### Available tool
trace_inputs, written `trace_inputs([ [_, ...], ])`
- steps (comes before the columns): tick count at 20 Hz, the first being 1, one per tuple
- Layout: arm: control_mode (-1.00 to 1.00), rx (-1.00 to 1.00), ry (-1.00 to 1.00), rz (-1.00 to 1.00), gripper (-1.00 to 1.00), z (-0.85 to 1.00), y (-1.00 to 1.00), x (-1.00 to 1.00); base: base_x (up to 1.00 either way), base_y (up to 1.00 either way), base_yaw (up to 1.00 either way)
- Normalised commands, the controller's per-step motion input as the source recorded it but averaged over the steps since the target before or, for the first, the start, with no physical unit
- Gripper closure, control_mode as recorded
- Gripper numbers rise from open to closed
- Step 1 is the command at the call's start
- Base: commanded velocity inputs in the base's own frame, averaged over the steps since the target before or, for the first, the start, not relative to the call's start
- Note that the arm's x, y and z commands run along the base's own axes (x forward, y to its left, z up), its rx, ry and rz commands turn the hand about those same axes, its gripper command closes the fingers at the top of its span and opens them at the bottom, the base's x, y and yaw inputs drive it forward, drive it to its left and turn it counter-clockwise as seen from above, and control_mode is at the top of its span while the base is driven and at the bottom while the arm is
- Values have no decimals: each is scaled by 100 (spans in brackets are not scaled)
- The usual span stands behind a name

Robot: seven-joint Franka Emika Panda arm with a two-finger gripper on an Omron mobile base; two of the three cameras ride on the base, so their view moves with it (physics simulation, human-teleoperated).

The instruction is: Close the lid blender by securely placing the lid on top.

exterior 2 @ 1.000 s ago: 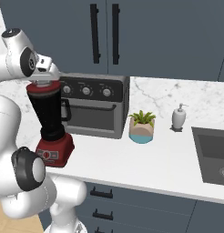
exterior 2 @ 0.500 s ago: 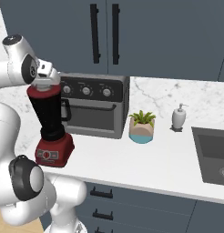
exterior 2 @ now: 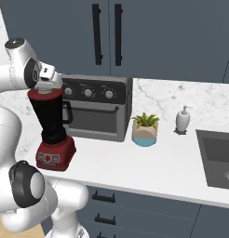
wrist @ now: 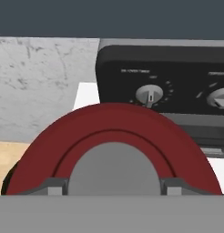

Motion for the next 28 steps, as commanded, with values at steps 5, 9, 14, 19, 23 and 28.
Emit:
trace_inputs([
  [5,-100,0,-2,0,100,-42,2,-2,0,0,0],
  [9,-100,0,-2,0,-100,-26,0,-20,0,0,0],
  [14,-100,0,0,0,-100,-13,0,-37,0,0,0],
  [19,-100,0,0,0,-100,-11,0,-52,0,0,0],
  [23,-100,0,0,0,-100,-2,-3,-71,0,0,0],
  [28,-100,0,-7,-4,-100,0,-26,-89,0,0,0],
])
